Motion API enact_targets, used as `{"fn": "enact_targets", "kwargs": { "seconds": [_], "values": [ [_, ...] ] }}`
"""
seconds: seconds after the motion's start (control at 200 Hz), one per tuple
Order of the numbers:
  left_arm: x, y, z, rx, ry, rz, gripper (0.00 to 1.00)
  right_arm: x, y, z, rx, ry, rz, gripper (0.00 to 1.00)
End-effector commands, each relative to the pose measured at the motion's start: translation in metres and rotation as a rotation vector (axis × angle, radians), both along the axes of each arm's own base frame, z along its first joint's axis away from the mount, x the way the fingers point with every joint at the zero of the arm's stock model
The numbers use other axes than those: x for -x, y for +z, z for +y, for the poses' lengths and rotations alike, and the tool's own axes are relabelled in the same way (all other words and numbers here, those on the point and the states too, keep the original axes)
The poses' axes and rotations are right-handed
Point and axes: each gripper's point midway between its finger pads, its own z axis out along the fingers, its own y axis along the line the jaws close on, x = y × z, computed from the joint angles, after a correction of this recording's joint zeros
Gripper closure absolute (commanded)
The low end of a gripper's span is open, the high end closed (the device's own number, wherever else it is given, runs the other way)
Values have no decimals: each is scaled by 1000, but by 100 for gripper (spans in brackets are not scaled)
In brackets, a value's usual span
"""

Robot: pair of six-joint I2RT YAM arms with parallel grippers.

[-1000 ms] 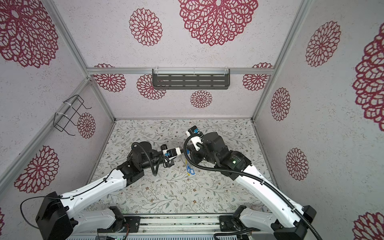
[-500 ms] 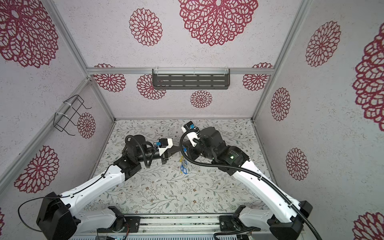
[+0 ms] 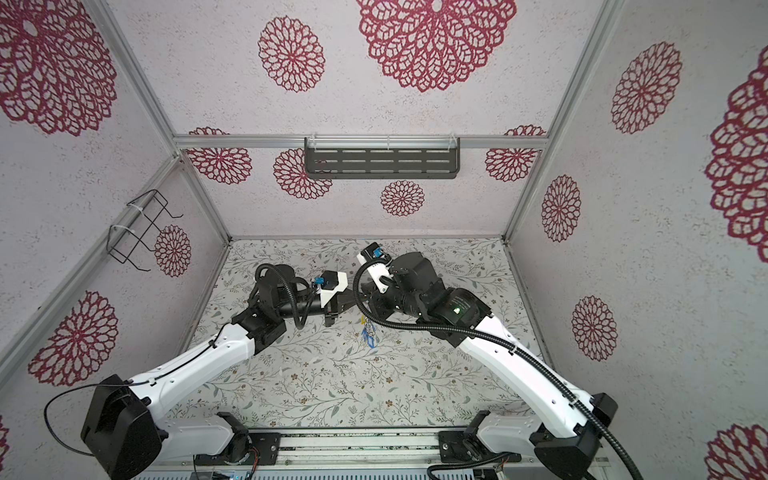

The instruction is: Remove the keys from the keyring

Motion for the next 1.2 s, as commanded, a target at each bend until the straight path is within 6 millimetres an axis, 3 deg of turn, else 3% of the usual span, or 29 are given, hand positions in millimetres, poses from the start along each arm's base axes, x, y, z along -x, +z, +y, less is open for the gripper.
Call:
{"fn": "enact_targets", "kwargs": {
  "seconds": [0.0, 0.22, 0.465, 0.611, 0.816, 1.196],
  "values": [
    [20, -2, -9, 34, -101, 34, 100, 9, 80, 32, -229, 102, -170, 100],
    [16, 19, -5, 152, -81, 34, 100, 10, 76, 36, -220, 101, -186, 100],
    [17, 41, 6, 362, -105, 65, 100, -6, 58, 4, -153, -44, -258, 100],
    [17, 46, 4, 413, -147, 94, 100, -12, 52, -5, -158, -20, -239, 100],
    [7, 42, -1, 398, -125, 151, 100, -12, 57, 1, -209, 112, -201, 100],
    [4, 37, -12, 363, -136, 182, 100, 1, 61, 37, -275, 329, -143, 100]
  ]
}}
